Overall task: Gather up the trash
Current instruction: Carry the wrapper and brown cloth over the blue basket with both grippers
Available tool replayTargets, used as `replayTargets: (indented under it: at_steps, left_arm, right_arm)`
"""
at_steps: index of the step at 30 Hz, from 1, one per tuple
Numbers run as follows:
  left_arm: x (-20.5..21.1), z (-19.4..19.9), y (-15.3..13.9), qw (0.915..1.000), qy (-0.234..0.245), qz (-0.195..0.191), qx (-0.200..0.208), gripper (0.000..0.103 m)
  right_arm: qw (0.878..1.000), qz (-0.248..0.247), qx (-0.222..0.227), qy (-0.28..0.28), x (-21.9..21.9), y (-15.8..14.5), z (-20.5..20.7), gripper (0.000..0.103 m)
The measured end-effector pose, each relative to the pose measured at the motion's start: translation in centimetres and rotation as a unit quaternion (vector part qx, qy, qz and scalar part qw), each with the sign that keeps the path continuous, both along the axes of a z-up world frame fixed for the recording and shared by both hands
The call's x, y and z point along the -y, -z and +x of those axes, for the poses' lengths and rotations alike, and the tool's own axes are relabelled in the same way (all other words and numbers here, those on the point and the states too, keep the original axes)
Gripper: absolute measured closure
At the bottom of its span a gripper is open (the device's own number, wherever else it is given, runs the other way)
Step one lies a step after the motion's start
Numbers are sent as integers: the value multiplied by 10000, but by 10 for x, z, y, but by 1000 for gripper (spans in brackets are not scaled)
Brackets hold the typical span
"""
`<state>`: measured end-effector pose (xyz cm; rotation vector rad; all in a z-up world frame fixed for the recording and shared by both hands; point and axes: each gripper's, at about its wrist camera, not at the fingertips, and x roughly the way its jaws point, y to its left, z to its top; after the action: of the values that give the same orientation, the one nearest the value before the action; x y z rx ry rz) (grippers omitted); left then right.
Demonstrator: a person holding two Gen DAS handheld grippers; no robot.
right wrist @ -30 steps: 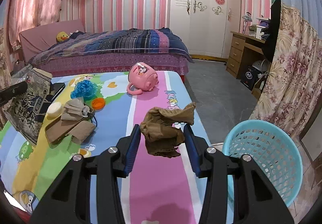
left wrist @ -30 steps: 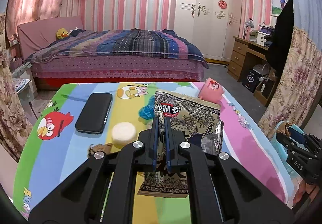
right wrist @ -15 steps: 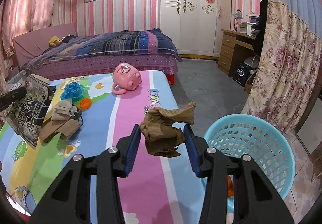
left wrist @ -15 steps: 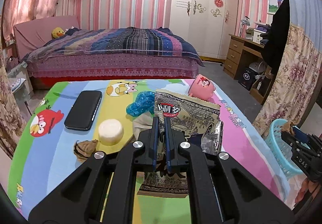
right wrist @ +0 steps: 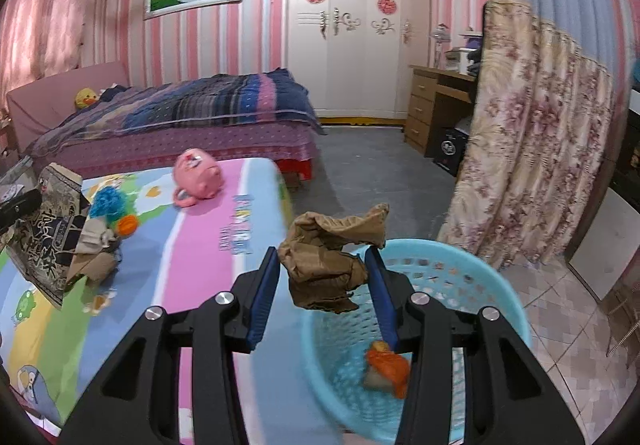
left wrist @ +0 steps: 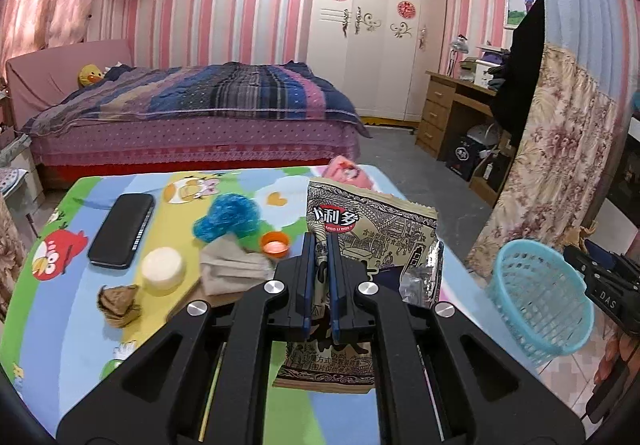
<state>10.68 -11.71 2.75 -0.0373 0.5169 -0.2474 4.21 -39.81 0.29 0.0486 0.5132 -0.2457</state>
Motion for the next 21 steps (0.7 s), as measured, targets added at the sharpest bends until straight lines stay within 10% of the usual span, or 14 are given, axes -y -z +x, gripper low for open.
replayTargets:
  at_steps: [21]
  left_arm:
    - [91,-5,0,9974,686,203,27,98]
  right_arm:
    - [9988,-11,-73,489,68,11,-24,59]
